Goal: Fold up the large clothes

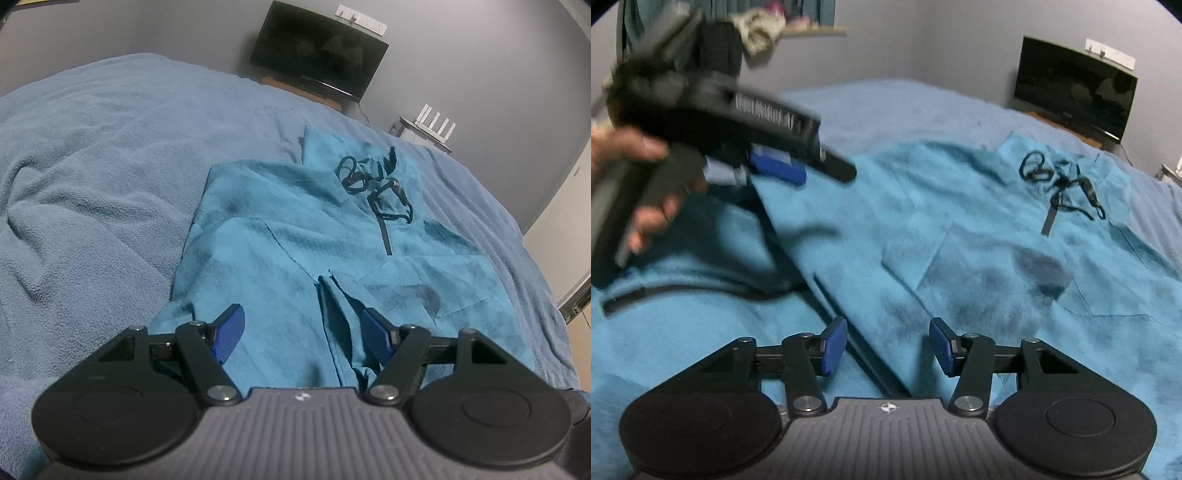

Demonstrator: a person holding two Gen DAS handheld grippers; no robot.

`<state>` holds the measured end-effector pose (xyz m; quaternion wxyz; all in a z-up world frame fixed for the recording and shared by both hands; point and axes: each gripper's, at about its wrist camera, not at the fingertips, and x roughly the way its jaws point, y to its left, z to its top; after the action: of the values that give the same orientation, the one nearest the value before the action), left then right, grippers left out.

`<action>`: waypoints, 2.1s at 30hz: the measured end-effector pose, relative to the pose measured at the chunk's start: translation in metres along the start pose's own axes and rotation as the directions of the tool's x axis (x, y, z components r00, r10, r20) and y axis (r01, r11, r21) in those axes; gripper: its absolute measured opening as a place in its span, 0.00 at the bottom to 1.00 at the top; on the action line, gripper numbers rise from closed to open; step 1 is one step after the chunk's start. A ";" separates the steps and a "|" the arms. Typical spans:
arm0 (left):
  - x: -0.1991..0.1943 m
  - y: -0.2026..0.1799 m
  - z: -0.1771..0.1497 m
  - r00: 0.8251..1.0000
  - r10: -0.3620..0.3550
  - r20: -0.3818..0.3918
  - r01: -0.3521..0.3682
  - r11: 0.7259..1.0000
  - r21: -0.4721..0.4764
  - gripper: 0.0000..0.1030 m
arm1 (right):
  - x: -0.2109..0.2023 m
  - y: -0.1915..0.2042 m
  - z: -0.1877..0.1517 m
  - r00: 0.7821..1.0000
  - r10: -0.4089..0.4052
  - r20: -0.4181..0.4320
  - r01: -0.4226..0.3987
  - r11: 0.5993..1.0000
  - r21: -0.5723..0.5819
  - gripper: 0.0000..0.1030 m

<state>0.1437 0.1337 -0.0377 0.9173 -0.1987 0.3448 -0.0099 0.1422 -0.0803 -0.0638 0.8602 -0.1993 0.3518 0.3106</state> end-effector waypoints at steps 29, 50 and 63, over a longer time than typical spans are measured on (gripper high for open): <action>0.015 0.002 0.000 0.999 -0.014 -0.044 0.014 1.000 -0.005 0.67 | -0.048 -0.158 -0.080 0.946 -0.232 0.226 -0.103 0.446 0.889 0.60; 0.022 0.003 0.001 0.998 -0.015 -0.057 0.014 1.000 -0.013 0.67 | -0.025 -0.202 -0.085 0.946 -0.299 -0.123 0.234 0.369 0.899 0.47; 0.000 -0.005 0.001 0.995 -0.023 0.094 0.022 1.000 0.014 0.67 | -0.035 -0.208 -0.045 0.833 -0.544 -0.098 0.399 0.470 0.787 0.03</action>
<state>0.1451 0.1297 -0.0348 0.9336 -0.1971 0.2988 -0.0130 0.2407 -0.2707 -0.0429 0.9356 0.1323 0.3085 -0.1089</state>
